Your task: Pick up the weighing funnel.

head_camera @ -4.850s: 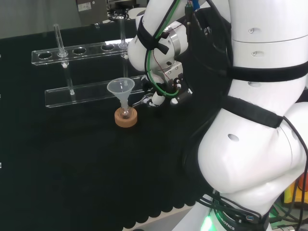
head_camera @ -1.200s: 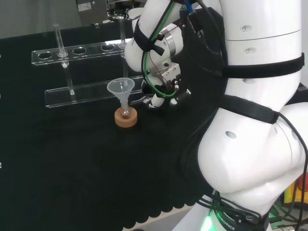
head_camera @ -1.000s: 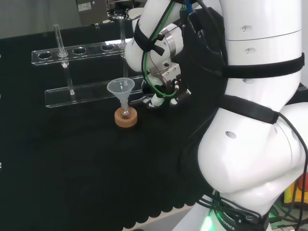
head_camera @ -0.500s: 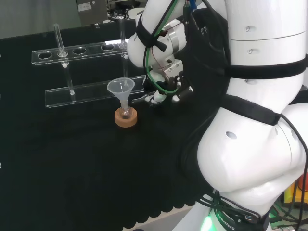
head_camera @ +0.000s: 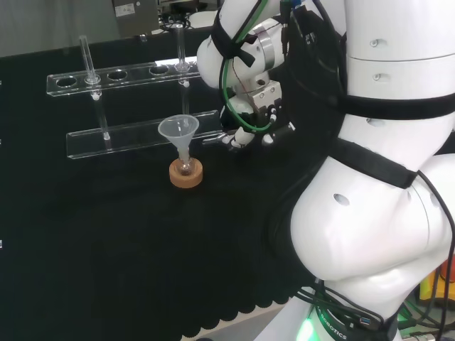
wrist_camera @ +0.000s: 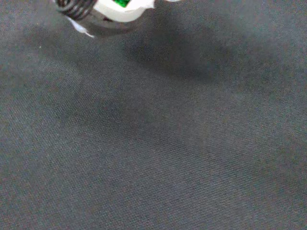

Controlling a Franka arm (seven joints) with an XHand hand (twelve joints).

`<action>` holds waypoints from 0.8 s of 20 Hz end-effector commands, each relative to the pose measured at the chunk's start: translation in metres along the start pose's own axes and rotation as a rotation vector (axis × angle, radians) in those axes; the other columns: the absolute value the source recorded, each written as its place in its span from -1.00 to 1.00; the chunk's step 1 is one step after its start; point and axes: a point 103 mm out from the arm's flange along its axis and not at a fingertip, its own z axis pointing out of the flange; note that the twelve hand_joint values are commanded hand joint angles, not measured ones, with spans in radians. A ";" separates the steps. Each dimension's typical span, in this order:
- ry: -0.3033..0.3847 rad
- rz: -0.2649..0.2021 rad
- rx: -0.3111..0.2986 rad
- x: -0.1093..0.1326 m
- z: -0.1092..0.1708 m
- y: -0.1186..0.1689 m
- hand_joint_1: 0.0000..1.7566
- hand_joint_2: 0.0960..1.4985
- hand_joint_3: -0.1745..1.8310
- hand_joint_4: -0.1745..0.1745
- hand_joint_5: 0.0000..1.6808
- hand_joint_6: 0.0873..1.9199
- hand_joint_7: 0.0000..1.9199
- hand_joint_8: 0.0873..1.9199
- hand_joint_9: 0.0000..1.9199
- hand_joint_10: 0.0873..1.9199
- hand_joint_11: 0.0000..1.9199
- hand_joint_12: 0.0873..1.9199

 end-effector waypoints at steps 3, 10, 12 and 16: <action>-0.019 0.033 -0.005 -0.016 -0.026 -0.026 0.21 0.09 -0.42 1.00 0.30 -0.11 -0.23 -0.42 0.02 -0.67 -0.28 0.17; -0.045 0.062 -0.017 -0.022 -0.057 -0.059 0.21 0.08 -0.40 1.00 0.31 -0.12 -0.23 -0.42 0.04 -0.67 -0.28 0.17; -0.054 0.070 -0.014 -0.021 -0.063 -0.066 0.21 0.08 -0.40 1.00 0.31 -0.12 -0.23 -0.42 0.04 -0.67 -0.28 0.17; -0.076 0.079 -0.005 -0.017 -0.075 -0.080 0.21 0.07 -0.40 1.00 0.31 -0.12 -0.23 -0.42 0.04 -0.67 -0.28 0.17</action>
